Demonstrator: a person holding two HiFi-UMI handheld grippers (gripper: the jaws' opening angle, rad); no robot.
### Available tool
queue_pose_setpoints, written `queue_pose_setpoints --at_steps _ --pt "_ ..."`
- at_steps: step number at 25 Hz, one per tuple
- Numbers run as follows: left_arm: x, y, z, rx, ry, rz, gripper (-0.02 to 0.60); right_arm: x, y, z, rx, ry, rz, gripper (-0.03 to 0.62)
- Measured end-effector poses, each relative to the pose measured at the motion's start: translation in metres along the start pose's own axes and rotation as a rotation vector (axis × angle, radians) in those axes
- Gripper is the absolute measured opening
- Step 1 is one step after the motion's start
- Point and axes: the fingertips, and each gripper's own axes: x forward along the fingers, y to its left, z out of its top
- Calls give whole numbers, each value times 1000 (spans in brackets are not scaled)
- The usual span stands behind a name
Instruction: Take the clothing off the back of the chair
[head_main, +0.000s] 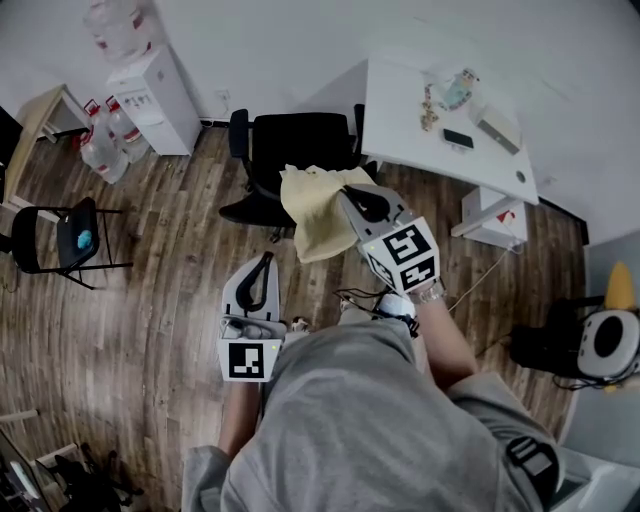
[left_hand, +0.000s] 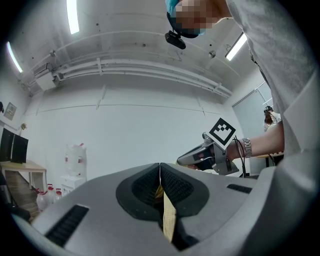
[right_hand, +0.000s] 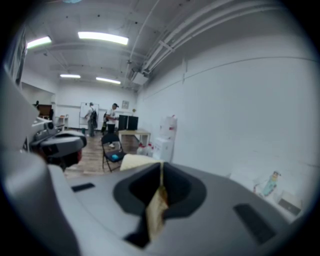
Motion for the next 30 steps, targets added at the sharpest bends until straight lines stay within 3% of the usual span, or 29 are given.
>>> queue_pose_setpoints --at_steps 9,13,30 --pt "7 3 -1 -2 12 -7 35 3 -6 17 -32 -29 -9 43" --pt "12 3 6 33 -9 -21 35 4 -9 27 -41 -40 -11 43" --pt "21 14 9 19 -8 -14 35 2 -33 72 -80 -131 -61 43"
